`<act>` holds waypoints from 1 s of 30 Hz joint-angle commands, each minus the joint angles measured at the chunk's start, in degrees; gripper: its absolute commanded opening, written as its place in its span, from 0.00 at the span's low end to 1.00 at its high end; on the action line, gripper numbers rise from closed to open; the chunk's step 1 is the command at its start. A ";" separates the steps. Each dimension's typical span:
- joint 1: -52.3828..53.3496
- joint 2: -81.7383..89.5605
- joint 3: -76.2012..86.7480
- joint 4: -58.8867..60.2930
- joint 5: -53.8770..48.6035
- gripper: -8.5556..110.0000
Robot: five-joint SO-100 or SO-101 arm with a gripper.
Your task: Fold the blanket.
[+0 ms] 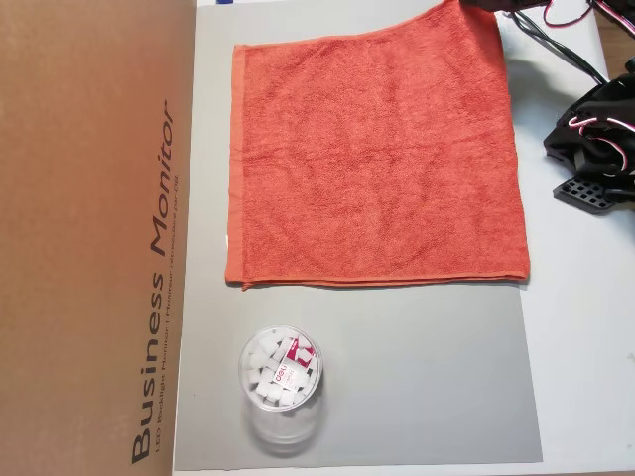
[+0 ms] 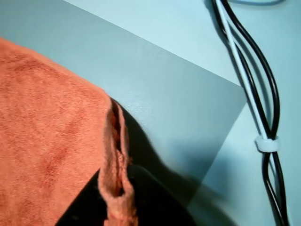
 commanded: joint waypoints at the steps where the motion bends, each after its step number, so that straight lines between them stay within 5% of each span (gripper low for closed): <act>1: -1.93 1.67 -4.04 -0.53 2.02 0.07; 30: -21.27 -2.11 -17.40 -1.76 10.81 0.07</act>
